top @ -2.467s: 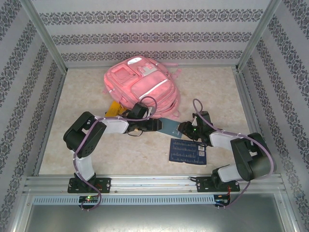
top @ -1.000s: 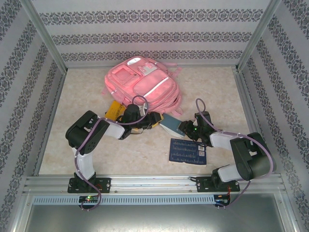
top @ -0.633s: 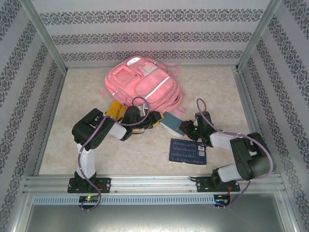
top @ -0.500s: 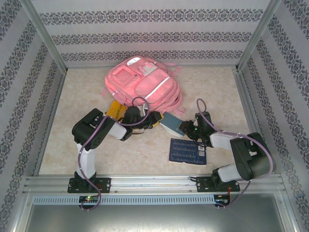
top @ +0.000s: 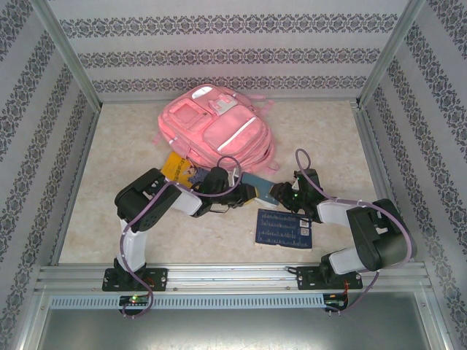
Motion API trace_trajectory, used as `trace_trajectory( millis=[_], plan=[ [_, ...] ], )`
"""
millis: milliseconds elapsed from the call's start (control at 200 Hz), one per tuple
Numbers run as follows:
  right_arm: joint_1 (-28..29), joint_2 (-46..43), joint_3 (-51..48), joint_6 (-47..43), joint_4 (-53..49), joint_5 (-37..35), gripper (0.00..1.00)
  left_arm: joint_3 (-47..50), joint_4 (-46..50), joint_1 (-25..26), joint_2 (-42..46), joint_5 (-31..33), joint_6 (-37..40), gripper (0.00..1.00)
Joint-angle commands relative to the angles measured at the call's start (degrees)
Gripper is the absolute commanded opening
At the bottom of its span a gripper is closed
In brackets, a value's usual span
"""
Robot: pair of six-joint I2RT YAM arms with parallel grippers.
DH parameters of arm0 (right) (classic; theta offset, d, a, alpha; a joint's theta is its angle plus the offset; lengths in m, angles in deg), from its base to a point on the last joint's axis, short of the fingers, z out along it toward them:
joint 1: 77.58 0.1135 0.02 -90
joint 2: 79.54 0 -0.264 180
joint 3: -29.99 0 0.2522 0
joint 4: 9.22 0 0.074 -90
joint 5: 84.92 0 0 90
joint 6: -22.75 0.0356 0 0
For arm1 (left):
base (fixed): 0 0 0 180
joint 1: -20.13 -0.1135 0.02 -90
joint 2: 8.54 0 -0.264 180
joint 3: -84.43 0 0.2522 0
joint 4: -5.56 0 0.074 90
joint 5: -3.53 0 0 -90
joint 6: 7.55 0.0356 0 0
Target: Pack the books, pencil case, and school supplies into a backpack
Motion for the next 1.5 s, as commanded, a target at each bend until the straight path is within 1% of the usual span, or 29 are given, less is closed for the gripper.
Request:
trace_trajectory(
  millis=[0, 50, 145, 190, 275, 365, 385, 445, 535, 689, 759, 834, 969, 1009, 1044, 1119, 1194, 1274, 1369, 1494],
  plan=[
    [2.5, 5.3, -1.4, -2.1, 4.2, 0.4, 0.36, -1.8, 3.3, 1.5, 4.9, 0.2, 5.4, 0.19],
    [2.5, 5.3, -1.5, -2.2, 4.1, 0.2, 0.35, -1.9, 5.6, 1.5, 5.7, 1.3, 7.0, 0.17],
    [2.5, 4.4, -2.0, -2.3, 4.0, -0.3, 0.37, -1.7, 6.8, 1.5, 6.7, 2.1, 8.4, 0.12],
    [2.5, 3.1, -2.2, -2.4, 3.4, -0.7, 0.41, -1.9, 7.9, 1.4, 7.6, 2.3, 9.5, 0.11],
    [2.3, -0.7, -2.6, -2.9, 0.9, -2.1, 0.51, -2.1, 11.8, 1.4, 10.5, 3.2, 12.3, 0.09],
    [2.1, -7.0, -2.8, -3.1, -1.3, -3.8, 0.61, -2.3, 17.4, 1.4, 15.5, 4.8, 16.4, 0.08],
    [2.0, -8.3, -4.4, -3.2, -1.8, -4.3, 0.62, -2.3, 18.7, 1.4, 17.0, 5.2, 17.3, 0.08],
    [2.0, -13.5, -5.0, -3.2, -3.5, -5.3, 0.68, -2.3, 22.3, 1.4, 20.9, 6.7, 19.9, 0.07],
    [1.7, -21.7, -5.3, -2.8, -6.7, -6.3, 0.74, -2.0, 25.6, 1.2, 26.4, 7.3, 22.7, 0.05],
    [1.3, -36.7, -6.1, -1.4, -9.1, -5.2, 0.85, -1.6, 26.8, 0.8, 32.9, 4.5, 24.1, 0.02],
    [0.9, -41.8, -6.8, 0.4, -5.7, -1.9, 0.87, -1.1, 25.3, 0.8, 35.0, 2.1, 23.9, 0.0],
    [0.6, -44.9, -6.4, 2.0, -2.8, 2.1, 0.89, -0.2, 23.3, 0.6, 37.0, -0.1, 22.7, 0.0],
    [0.7, -46.7, -4.1, 3.8, -3.1, 5.3, 0.91, 2.1, 14.3, 0.4, 39.5, -5.8, 18.5, 0.0],
    [0.7, -46.8, -3.9, 4.2, -3.2, 5.8, 0.94, 2.8, 11.0, 0.4, 40.1, -7.0, 17.0, 0.0],
    [0.6, -46.9, -3.9, 4.9, -2.9, 5.8, 0.98, 3.8, 7.8, 0.5, 40.5, -7.4, 15.4, 0.0],
    [0.6, -46.9, -4.9, 7.2, 0.1, 5.5, 0.98, 6.2, 0.9, 0.4, 40.2, -8.0, 11.9, 0.0],
    [0.7, -46.6, -6.0, 9.7, 5.0, 6.3, 0.98, 6.9, -3.9, 0.4, 39.3, -9.7, 9.2, 0.0],
    [1.0, -46.6, -6.0, 10.4, 7.1, 7.7, 0.98, 7.6, -6.4, 0.3, 39.1, -9.8, 7.5, 0.0],
    [1.6, -46.9, -5.8, 9.8, 8.5, 10.0, 0.98, 7.5, -7.3, 0.3, 39.2, -9.6, 7.0, 0.0],
    [2.8, -47.3, -6.7, 9.3, 9.6, 10.5, 0.98, 8.3, -11.0, 0.3, 38.5, -9.3, 5.2, 0.0]
  ],
)
